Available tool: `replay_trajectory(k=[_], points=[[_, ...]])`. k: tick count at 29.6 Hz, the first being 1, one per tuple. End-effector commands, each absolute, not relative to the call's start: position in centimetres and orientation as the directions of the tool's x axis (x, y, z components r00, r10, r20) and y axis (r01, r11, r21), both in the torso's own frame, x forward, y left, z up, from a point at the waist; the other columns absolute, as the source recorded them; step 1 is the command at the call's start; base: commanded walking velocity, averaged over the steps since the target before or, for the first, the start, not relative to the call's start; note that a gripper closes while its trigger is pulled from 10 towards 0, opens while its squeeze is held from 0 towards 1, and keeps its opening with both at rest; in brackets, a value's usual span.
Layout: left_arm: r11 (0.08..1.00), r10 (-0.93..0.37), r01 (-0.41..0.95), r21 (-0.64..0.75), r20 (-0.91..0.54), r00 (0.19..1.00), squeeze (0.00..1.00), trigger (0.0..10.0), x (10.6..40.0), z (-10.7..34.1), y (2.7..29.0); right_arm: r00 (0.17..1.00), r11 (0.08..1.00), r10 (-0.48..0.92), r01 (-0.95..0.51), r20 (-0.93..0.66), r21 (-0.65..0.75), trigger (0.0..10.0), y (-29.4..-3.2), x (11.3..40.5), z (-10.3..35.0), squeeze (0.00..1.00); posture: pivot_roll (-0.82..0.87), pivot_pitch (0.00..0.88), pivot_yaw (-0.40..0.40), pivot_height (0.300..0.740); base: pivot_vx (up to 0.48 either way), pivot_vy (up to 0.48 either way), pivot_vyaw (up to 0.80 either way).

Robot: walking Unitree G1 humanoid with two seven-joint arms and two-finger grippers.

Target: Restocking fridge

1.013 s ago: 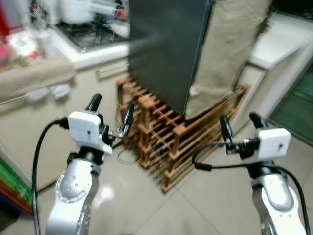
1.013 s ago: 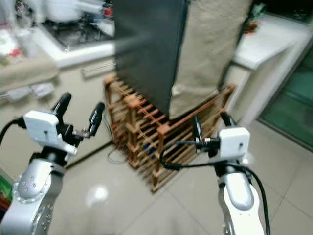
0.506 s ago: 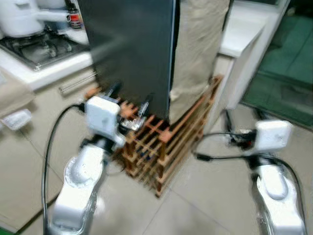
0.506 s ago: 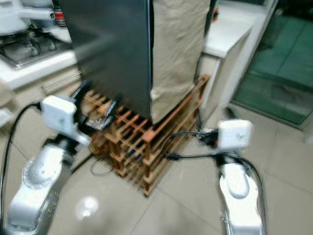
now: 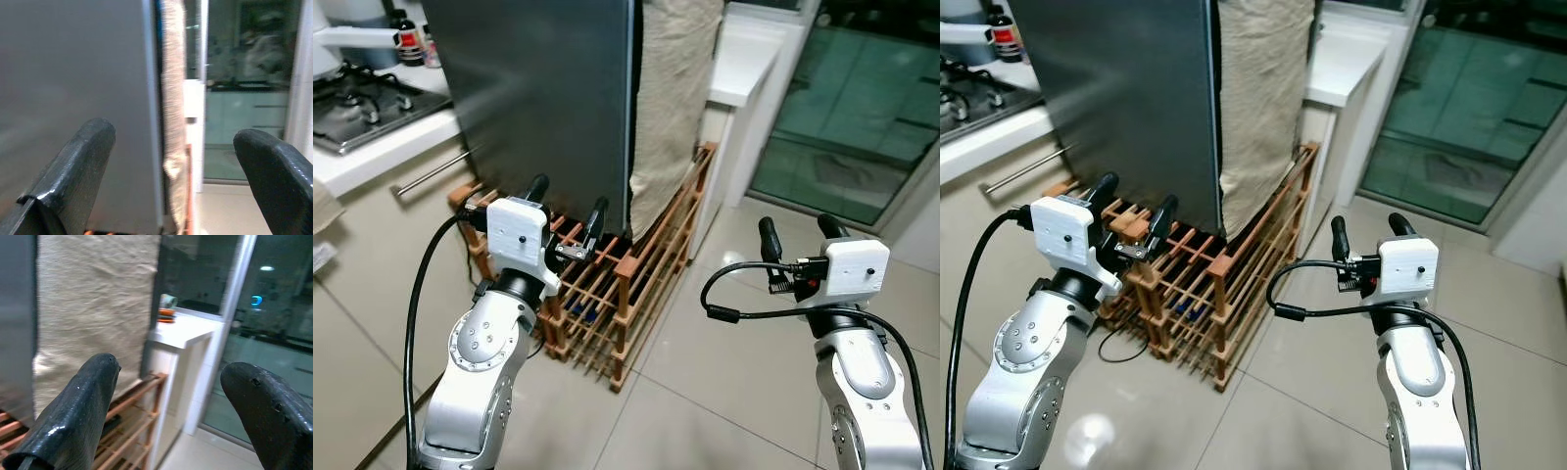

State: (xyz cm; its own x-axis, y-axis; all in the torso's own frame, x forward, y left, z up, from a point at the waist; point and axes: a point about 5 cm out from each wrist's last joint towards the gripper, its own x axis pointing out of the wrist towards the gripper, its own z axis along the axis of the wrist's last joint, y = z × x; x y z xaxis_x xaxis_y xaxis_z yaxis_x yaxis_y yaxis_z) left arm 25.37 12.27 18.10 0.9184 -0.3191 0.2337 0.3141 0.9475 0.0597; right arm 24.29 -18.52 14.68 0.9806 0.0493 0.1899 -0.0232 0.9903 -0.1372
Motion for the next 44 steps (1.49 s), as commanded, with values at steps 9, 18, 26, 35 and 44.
replay_trajectory(k=[9, 18, 26, 35, 44], points=[[0.933, -0.358, 0.356, 0.061, 0.267, 0.894, 0.00, 10.0, 25.3, 18.8, 11.5, 0.981, 0.989, 0.047, -0.019, 0.188, -0.145, 10.0, -18.8, 24.5, 14.8, 0.29, -0.12, 0.000, -0.004, 0.740, 0.459, 0.000, 0.00], [0.944, -0.326, 0.329, 0.038, 0.269, 0.906, 0.00, 10.0, 25.9, 18.9, 11.6, 0.980, 0.989, 0.061, -0.033, 0.187, -0.146, 10.0, -18.5, 24.7, 14.8, 0.29, -0.12, 0.000, -0.004, 0.740, 0.371, 0.000, 0.00], [0.954, -0.290, 0.299, -0.019, 0.192, 0.938, 0.00, 10.0, 28.7, 19.2, 11.6, 0.981, 0.989, 0.075, -0.049, 0.181, -0.143, 10.0, -18.5, 25.1, 14.8, 0.28, -0.12, 0.000, -0.006, 0.740, 0.000, 0.000, 0.00], [0.924, -0.357, 0.374, -0.080, 0.168, 0.919, 0.00, 10.0, 30.5, 19.7, 9.9, 0.981, 0.988, 0.085, -0.061, 0.174, -0.140, 10.0, -18.4, 25.5, 14.8, 0.28, -0.13, 0.000, -0.004, 0.740, 0.000, 0.000, 0.00], [0.886, -0.442, 0.453, -0.097, 0.113, 0.890, 0.00, 10.0, 33.2, 19.3, 6.4, 0.984, 0.988, 0.097, -0.077, 0.151, -0.132, 10.0, -18.4, 25.0, 14.4, 0.27, -0.16, 0.014, 0.003, 0.740, 0.000, 0.000, 0.00]])
